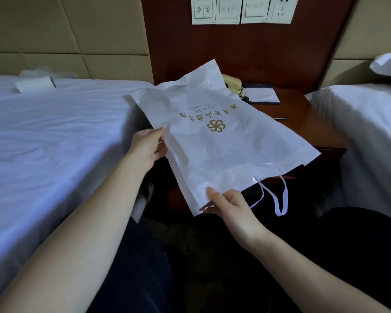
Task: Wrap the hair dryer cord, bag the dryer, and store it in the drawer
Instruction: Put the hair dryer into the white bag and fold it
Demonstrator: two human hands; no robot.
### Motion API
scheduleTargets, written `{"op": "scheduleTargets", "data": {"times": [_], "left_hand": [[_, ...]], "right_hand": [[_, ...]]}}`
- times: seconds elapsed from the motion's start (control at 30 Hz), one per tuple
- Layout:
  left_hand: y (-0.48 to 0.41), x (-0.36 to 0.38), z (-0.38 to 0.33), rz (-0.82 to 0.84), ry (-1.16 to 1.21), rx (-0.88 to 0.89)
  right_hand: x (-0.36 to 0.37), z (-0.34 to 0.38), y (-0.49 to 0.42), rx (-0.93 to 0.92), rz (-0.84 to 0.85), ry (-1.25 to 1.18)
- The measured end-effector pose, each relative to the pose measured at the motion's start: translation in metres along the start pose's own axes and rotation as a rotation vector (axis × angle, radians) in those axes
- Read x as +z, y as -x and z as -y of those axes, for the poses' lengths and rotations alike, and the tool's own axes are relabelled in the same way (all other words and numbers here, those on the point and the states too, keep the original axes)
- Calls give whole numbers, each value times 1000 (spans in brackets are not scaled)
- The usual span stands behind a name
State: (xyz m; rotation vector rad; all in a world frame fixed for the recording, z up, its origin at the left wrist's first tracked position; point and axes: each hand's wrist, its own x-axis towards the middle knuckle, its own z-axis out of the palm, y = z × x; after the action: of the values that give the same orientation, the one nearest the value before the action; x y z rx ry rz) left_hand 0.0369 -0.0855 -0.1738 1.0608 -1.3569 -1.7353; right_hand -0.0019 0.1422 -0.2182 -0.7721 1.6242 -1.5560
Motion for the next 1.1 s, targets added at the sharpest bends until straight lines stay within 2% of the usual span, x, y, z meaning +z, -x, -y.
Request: {"op": "scheduleTargets", "data": {"times": [0.17, 0.23, 0.43, 0.7, 0.83, 0.9, 0.97, 1.03, 1.1], "left_hand": [[4, 15, 9, -180, -405, 378], [4, 18, 10, -213, -477, 445], [-9, 10, 5, -168, -342, 315], [-14, -6, -5, -211, -379, 312], [-1, -10, -1, -186, -439, 189], [10, -11, -3, -212, -614, 287], [22, -11, -8, -241, -827, 448], [34, -7, -13, -195, -1025, 603], [41, 1, -16, -73, -1249, 692]], "right_hand": [[17, 1, 10, -57, 25, 111], [22, -2, 11, -67, 22, 160], [21, 2, 8, -112, 49, 278], [9, 4, 0, -241, 136, 410], [8, 5, 5, -192, 378, 420], [7, 12, 12, -100, 478, 331], [-1, 29, 16, -87, 477, 254], [-14, 48, 14, -127, 378, 244], [-33, 64, 5, -162, 246, 282]]}}
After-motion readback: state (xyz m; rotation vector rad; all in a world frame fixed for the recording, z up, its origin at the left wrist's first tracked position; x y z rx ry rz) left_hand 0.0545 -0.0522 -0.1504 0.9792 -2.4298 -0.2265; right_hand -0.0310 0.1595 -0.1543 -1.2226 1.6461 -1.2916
